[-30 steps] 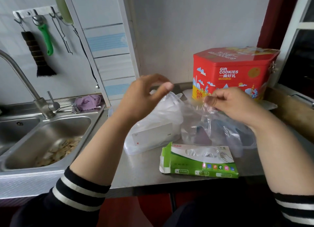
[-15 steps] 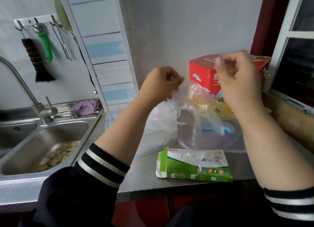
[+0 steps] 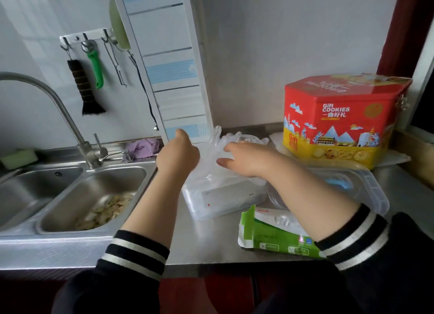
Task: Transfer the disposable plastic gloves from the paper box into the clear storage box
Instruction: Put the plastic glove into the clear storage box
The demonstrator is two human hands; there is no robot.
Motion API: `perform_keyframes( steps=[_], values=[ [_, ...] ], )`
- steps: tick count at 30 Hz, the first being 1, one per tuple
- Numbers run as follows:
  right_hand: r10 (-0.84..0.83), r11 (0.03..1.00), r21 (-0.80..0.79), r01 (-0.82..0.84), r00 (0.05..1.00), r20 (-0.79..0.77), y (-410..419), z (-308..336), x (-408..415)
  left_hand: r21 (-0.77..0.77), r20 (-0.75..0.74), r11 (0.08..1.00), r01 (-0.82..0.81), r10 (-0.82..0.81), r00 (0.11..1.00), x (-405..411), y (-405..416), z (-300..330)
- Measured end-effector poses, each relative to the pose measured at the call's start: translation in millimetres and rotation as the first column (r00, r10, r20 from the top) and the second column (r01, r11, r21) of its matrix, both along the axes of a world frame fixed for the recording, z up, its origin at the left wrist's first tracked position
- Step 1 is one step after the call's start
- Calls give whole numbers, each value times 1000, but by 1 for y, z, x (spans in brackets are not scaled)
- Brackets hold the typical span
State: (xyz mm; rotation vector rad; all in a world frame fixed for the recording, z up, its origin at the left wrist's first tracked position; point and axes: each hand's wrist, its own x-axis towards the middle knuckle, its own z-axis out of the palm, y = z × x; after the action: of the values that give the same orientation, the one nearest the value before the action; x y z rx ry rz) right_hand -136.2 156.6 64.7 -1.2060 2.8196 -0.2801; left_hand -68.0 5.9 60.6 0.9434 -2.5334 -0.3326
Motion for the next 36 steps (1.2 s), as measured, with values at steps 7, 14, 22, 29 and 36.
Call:
perform_keyframes(
  steps=[7,14,22,29,36],
  values=[
    [-46,999,-2,46,997,-56,-4,3,-3,-329,44,930,161,-155,987,21,2,9],
    [-62,920,391,33,996,62,-58,7,-43,62,603,945,322,-292,742,-23,-18,-7],
    [-12,861,499,-99,977,214,-71,-38,-68,244,670,950,195,-310,675,-50,-31,-48],
    [40,997,57,-54,975,218,-28,11,-48,39,624,916,399,-334,707,-34,-28,-4],
    [22,824,-562,71,988,156,57,19,-7,-397,-275,802,446,-568,776,11,48,-2]
  ],
)
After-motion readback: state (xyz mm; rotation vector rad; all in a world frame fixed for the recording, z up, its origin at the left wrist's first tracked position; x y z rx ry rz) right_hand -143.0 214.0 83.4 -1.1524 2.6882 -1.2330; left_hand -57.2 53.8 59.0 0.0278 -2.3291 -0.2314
